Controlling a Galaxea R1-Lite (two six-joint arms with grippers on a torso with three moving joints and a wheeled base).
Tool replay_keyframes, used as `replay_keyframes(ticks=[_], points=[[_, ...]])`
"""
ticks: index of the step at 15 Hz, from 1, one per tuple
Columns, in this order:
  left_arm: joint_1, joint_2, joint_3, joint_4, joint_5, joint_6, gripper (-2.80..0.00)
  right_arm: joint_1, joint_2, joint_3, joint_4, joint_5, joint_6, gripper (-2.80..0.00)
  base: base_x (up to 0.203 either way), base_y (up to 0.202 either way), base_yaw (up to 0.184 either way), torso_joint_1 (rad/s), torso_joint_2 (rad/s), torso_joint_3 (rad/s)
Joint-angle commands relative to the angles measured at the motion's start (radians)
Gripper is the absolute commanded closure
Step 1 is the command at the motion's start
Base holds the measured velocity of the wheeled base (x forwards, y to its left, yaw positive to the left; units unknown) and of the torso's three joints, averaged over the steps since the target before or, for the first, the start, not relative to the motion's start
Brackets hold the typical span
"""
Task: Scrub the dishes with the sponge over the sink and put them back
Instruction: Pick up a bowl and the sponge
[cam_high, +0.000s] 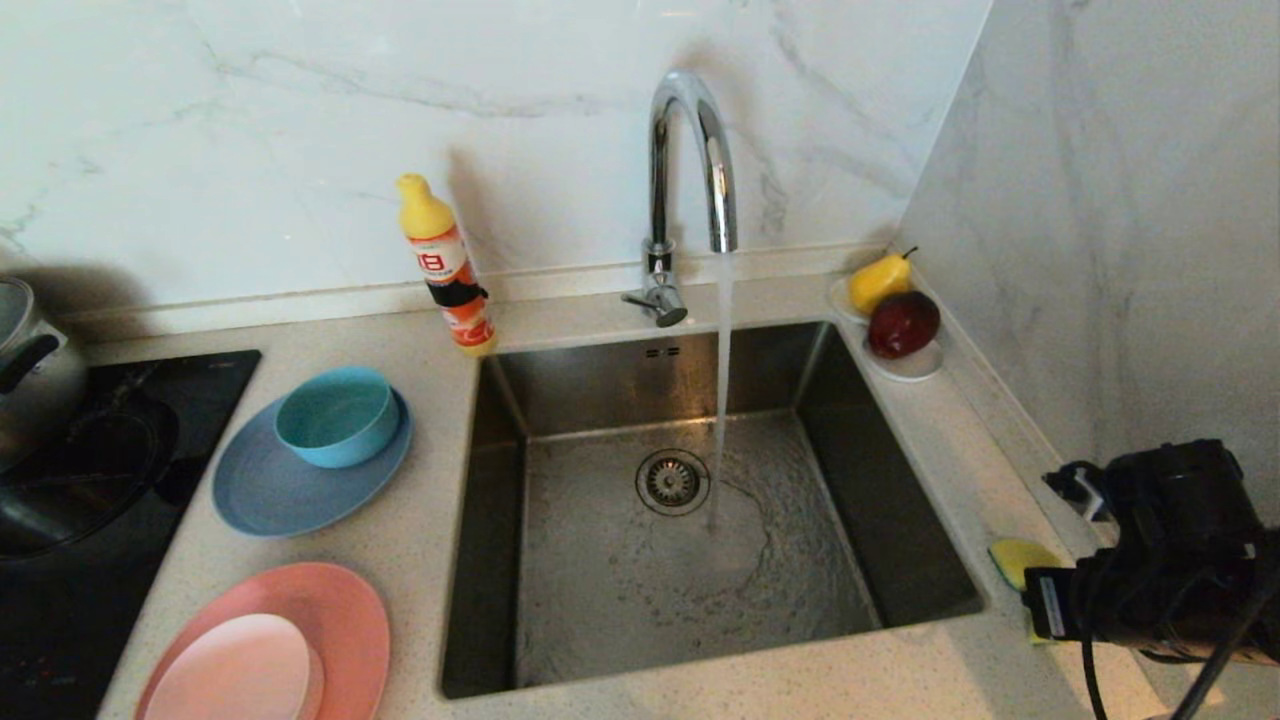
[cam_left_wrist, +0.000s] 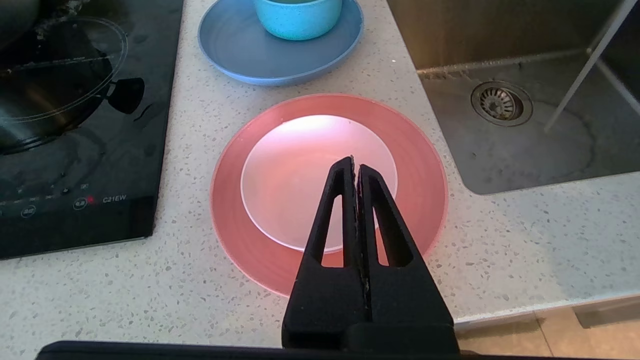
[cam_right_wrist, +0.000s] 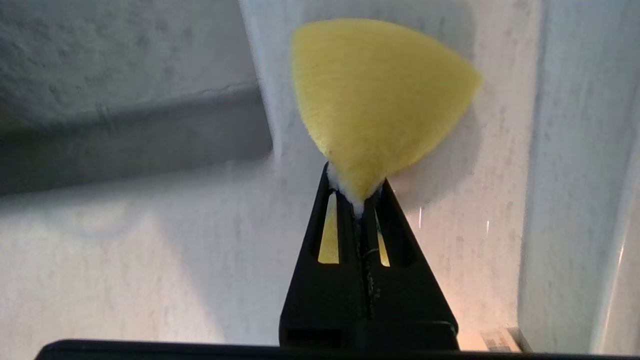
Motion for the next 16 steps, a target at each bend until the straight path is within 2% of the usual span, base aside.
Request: replay_keyframes(ticks=[1, 4, 6, 8, 11, 16], points=[[0.0, 0.001, 0.018, 0.0, 0.0, 0.0, 0.0, 0.02, -0.125, -0.01, 0.019, -0.001, -0.02, 0.0, 0.0, 0.0, 0.0, 0.0, 0.0, 0.0], [0.0, 0.001, 0.018, 0.0, 0.0, 0.0, 0.0, 0.068, -0.255, -0.024, 0.096, 0.011, -0.073, 0.0, 0.0, 0.0, 0.0, 0.0, 0.0, 0.0], [0.001, 0.001, 0.017, 0.0, 0.0, 0.0, 0.0, 0.162, -0.345, -0.047, 0.154, 0.015, -0.083, 0.0, 0.0, 0.0, 0.0, 0.0, 0.0, 0.0], [-0.001, 0.001, 0.017, 0.0, -0.001, 0.0, 0.0, 0.243, -0.387, -0.139, 0.267, 0.008, -0.086, 0.0, 0.0, 0.0, 0.0, 0.0, 0.0, 0.0], [0.001, 0.001, 0.017, 0.0, 0.0, 0.0, 0.0, 0.309, -0.43, -0.246, 0.398, 0.007, -0.079, 0.0, 0.0, 0.0, 0.0, 0.0, 0.0, 0.0], [-0.001, 0.001, 0.018, -0.002, 0.0, -0.007, 0.0, 0.323, -0.374, -0.285, 0.41, 0.006, -0.082, 0.0, 0.0, 0.0, 0.0, 0.0, 0.0, 0.0]])
